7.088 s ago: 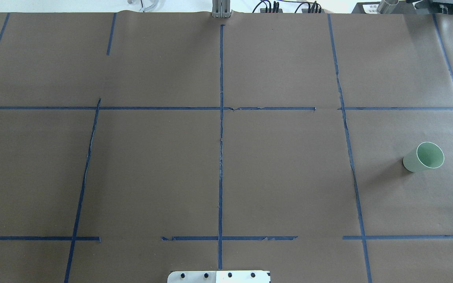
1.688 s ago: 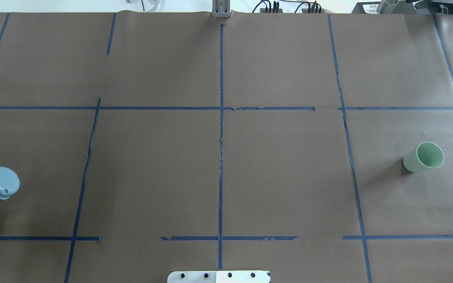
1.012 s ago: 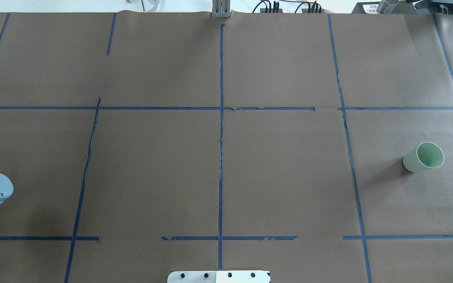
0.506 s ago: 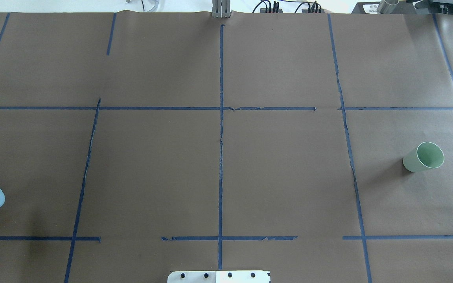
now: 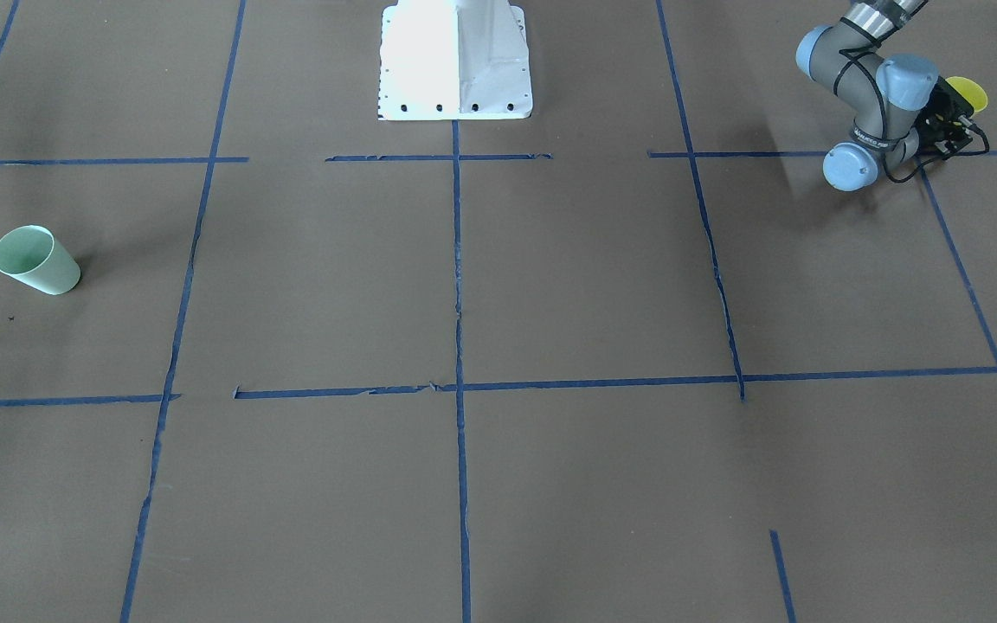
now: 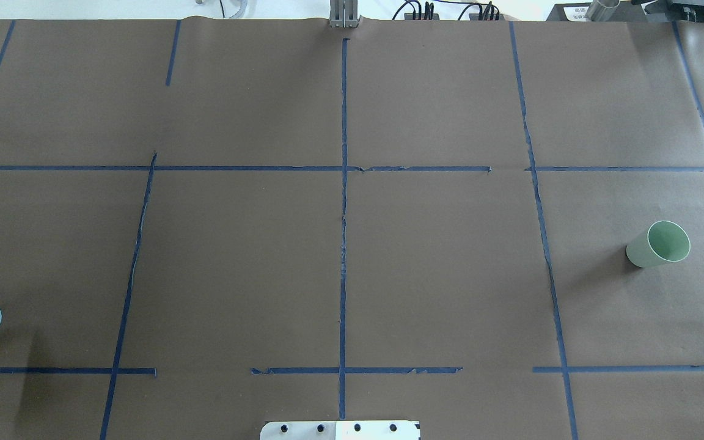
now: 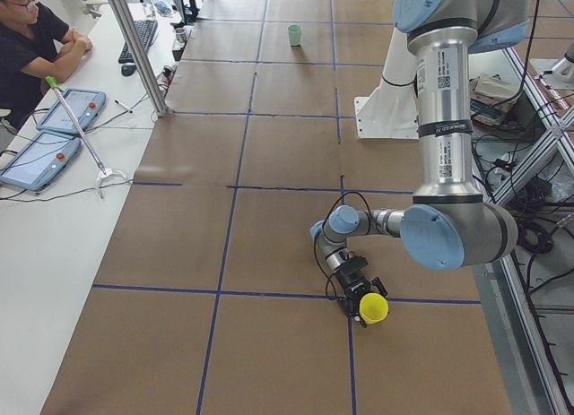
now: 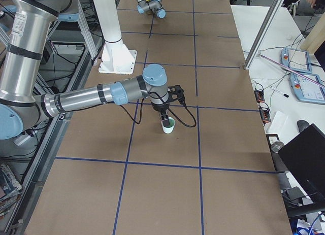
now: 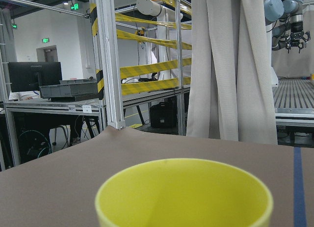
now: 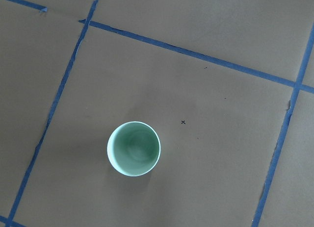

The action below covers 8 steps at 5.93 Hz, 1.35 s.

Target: Transfer and stack yellow cup on green cup

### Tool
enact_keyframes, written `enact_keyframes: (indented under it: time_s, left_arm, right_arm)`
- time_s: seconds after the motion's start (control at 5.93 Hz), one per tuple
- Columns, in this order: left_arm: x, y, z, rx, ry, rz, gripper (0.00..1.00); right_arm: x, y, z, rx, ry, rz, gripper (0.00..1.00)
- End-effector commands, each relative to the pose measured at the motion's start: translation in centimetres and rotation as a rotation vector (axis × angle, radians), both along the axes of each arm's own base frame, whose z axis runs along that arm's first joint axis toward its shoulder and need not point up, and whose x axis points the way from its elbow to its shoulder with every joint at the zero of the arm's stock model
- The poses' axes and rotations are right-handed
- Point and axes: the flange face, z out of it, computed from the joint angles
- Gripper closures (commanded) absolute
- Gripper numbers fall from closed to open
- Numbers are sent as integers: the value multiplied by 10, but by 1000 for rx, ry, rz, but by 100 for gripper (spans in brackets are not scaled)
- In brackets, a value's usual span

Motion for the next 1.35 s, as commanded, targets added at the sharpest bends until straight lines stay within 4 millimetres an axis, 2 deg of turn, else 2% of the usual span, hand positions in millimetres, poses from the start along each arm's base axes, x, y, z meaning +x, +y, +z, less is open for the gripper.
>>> enact_keyframes:
  time_s: [0.0, 0.17, 0.51, 0.84, 1.01, 1.18]
  left_arm:
    - [-18, 8, 9, -10, -21, 18, 93]
    - [-28, 12, 12, -52, 11, 83, 95]
    - [-33, -25, -14, 90, 25, 297, 99]
    - [-46, -88, -32, 334, 47, 444, 100]
    - [-42, -116, -41, 484, 96, 557, 100]
    - [-37, -149, -63, 661, 174, 686, 100]
  right_arm:
    - [0, 0, -1, 0, -1, 0, 0]
    - [-1, 0, 0, -3, -2, -1, 0]
    - [-3, 0, -5, -2, -35, -12, 0]
    - [-4, -1, -12, -11, -55, 6, 0]
    - [-5, -4, -16, -19, -60, 19, 0]
    - [-6, -7, -25, 0, -64, 20, 0]
